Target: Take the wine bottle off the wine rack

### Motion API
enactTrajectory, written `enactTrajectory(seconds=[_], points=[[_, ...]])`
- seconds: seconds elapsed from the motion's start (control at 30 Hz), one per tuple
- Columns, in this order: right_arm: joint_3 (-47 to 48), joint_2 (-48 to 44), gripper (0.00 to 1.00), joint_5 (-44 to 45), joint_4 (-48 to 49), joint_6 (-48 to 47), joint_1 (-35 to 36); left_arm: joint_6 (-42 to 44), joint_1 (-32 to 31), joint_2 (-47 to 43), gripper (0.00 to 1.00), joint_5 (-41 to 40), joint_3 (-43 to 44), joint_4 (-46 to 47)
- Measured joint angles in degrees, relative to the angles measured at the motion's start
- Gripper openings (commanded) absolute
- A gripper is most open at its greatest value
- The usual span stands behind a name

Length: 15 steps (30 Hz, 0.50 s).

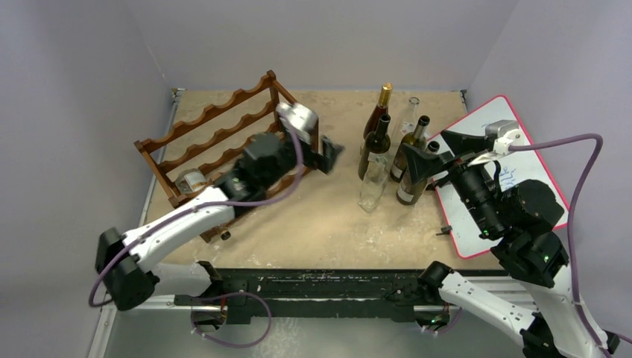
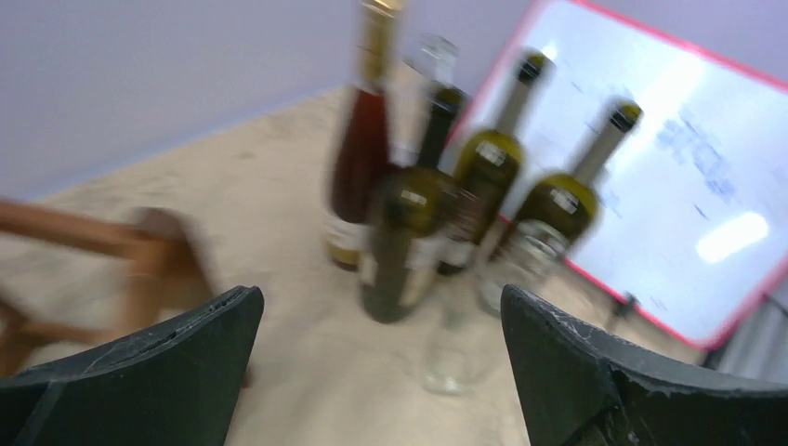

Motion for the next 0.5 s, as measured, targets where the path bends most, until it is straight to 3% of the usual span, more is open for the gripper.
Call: enactTrajectory(seconds=[0.17, 0.3, 0.4, 0.5], points=[[1.27, 1.27, 1.0, 2.69, 1.09, 0.92, 0.0, -2.23, 15.15, -9.57, 1.0, -2.84, 5.03, -11.08], [2.27, 2.27, 1.0, 4.55, 1.55, 1.07, 0.0, -2.99, 25.42, -11.96, 1.0, -4.2, 13.29, -19.39], [3.19, 3.34, 1.0, 5.9, 1.75, 1.36, 0.0, -3.08, 31.5, -12.09, 1.0, -5.64, 17.7, -23.41], [3.54, 4.04, 1.0, 6.8, 1.88, 1.77, 0.0, -3.02, 33.16, -13.73, 1.0, -7.98, 18.18, -26.14]])
